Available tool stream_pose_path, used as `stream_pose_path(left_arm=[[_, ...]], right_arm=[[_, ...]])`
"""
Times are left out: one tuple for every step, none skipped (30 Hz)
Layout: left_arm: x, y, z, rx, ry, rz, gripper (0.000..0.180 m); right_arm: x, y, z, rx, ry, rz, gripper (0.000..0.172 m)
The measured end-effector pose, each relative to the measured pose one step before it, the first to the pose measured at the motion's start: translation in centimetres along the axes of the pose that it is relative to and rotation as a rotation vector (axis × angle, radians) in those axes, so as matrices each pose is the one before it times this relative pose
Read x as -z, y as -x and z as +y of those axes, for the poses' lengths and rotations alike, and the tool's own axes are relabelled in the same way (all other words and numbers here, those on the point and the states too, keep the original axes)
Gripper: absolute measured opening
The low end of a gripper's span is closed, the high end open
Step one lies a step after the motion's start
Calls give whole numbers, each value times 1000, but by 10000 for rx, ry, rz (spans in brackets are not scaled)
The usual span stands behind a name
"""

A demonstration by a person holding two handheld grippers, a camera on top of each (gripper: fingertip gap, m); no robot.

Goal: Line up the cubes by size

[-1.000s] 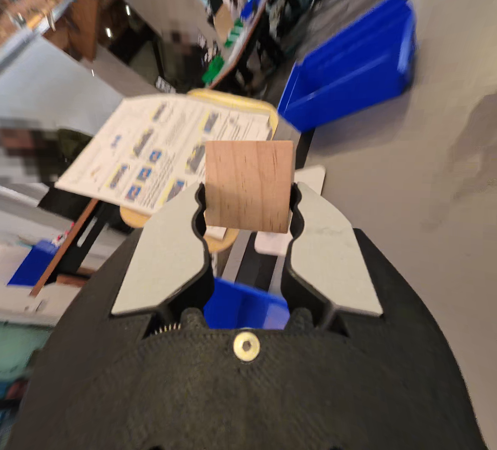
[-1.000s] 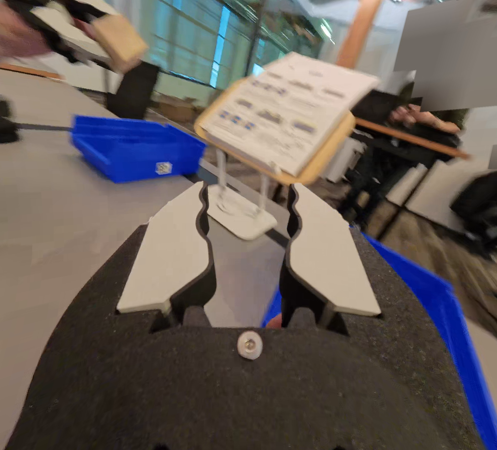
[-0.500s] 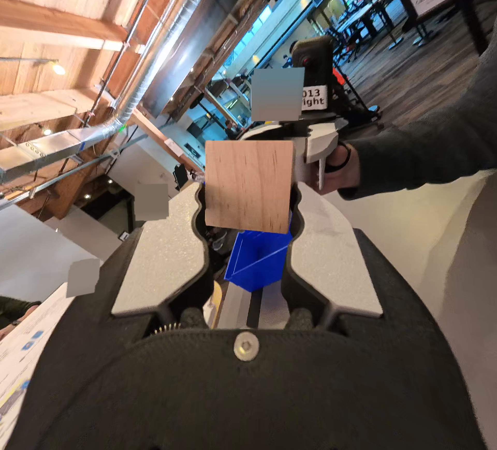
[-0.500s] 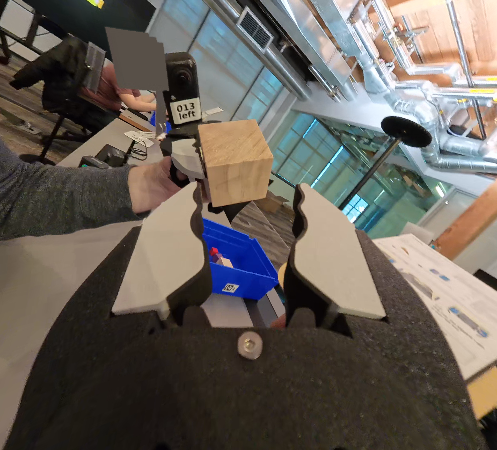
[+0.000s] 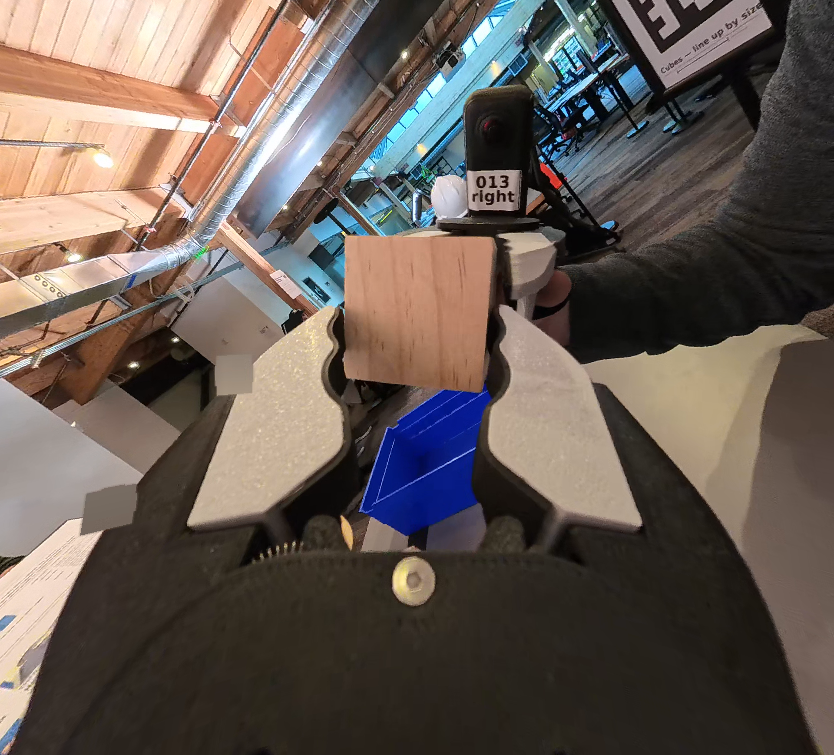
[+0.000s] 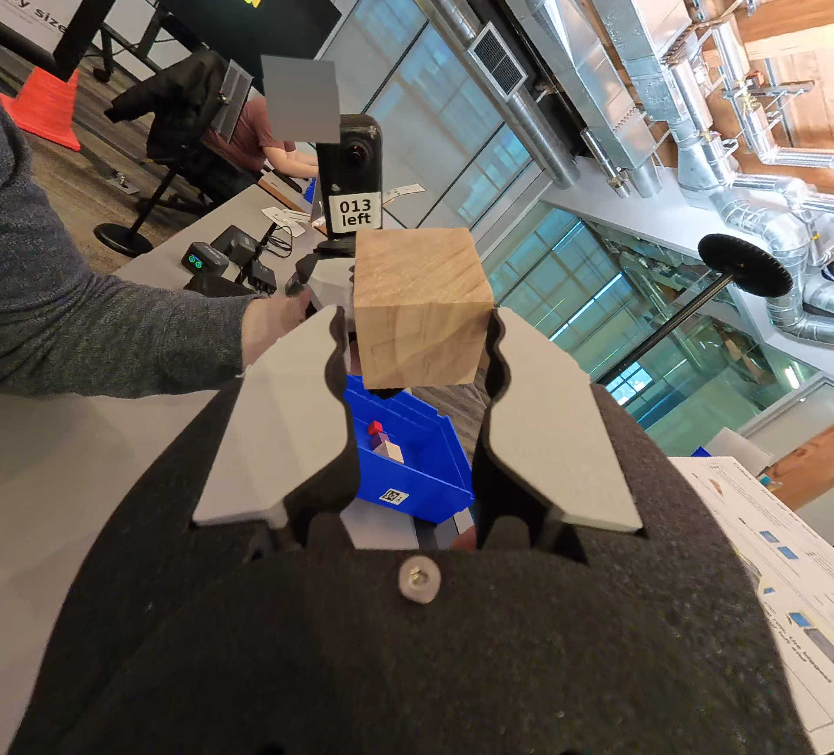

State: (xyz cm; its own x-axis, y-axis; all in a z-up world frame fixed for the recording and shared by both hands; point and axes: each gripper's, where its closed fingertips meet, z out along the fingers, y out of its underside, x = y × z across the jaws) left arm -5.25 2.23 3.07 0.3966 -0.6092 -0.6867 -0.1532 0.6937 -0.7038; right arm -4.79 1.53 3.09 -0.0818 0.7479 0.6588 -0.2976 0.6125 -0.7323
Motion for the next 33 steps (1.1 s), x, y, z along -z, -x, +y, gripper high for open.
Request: stream_pose_path(left_arm=[[-28, -118, 19, 23, -26, 40, 60], [-38, -147, -64, 66, -100, 59, 60], [-57, -71, 43, 27, -39, 7, 60], [3, -23, 101, 16, 1, -1, 60], [35, -9, 75, 20, -13, 12, 60], [7, -44, 82, 18, 2, 33, 60], [-21, -13, 123, -6, 63, 22, 60], [13, 21, 120, -61, 100, -13, 60], [-4, -35, 66, -57, 70, 6, 60], [-16, -79, 25, -1, 19, 34, 60], [-56, -67, 31, 34, 4, 32, 60], [-50, -40, -13, 65, -36, 30, 60], [-18, -39, -4, 31, -25, 25, 60], [-23, -52, 69, 16, 42, 45, 60], [-14, -94, 96, 15, 77, 72, 59], [-14, -97, 26, 9, 43, 61, 59], [-20, -92, 1, 8, 11, 40, 59], [-23, -97, 20, 35, 2, 55, 59], [-38, -50, 33, 31, 3, 28, 59], [-38, -33, 65, 29, 12, 21, 59], [0, -59, 42, 29, 5, 47, 59], [20, -33, 22, 56, 15, 43, 59], [31, 31, 6, 58, 7, 4, 58], [78, 47, -61, 48, -50, -8, 57], [95, 49, -93, 63, -79, -7, 56], [47, 60, -28, 37, -23, -19, 55], [7, 14, 21, -14, 17, -16, 54], [31, 7, 5, -20, 6, -5, 54], [61, 63, 19, -5, 26, -18, 53], [42, 34, 48, -22, 41, -17, 52], [-36, -29, 100, -39, 83, -1, 52], [-59, -60, -4, -16, 17, 10, 52], [-45, -39, -57, 22, -36, 17, 52]], right_arm=[[-26, -16, 90, 22, 29, 1, 58], [-66, 34, 144, 28, 55, -23, 57], [-77, 54, 124, 35, 49, -21, 58], [-4, 64, -7, 9, -31, -28, 57], [-18, 16, 87, 19, 38, 11, 57], [-1, 33, 62, 40, 28, 15, 56], [26, 9, 45, 23, 19, 18, 57], [30, -13, 140, -37, 85, 11, 57], [26, 1, 134, -8, 84, 1, 56], [40, 60, 35, 65, 22, 1, 56], [65, 49, -45, 82, -17, 15, 56], [57, 20, -59, -15, -24, 3, 56], [47, 4, -2, -68, 4, -12, 56], [69, 22, 53, -31, 29, -20, 56], [72, 39, 91, 19, 49, -24, 56], [81, 64, 53, 4, 20, -27, 56], [66, 45, 20, -39, -8, -27, 56], [85, 58, 20, -14, -6, -28, 56], [74, 34, 29, 22, 22, -2, 56], [55, 13, 30, 4, 24, 18, 56], [39, 28, 45, -16, 18, -12, 56], [61, 14, 54, -18, 13, -5, 56], [70, -36, 41, -26, -13, 28, 56], [113, -78, 38, -52, -16, 43, 56], [146, -89, 41, -45, -17, 38, 56], [138, -105, 59, -36, 4, 44, 56], [123, -61, 50, -14, 8, 25, 56], [112, -40, 16, 12, -14, 33, 56], [81, -64, 80, -28, 41, 32, 56], [62, -76, 114, -37, 72, 23, 56], [74, -23, 49, 15, 26, 11, 56], [52, 30, 14, 3, -6, -19, 56], [50, 17, -37, -34, -39, -19, 56]])
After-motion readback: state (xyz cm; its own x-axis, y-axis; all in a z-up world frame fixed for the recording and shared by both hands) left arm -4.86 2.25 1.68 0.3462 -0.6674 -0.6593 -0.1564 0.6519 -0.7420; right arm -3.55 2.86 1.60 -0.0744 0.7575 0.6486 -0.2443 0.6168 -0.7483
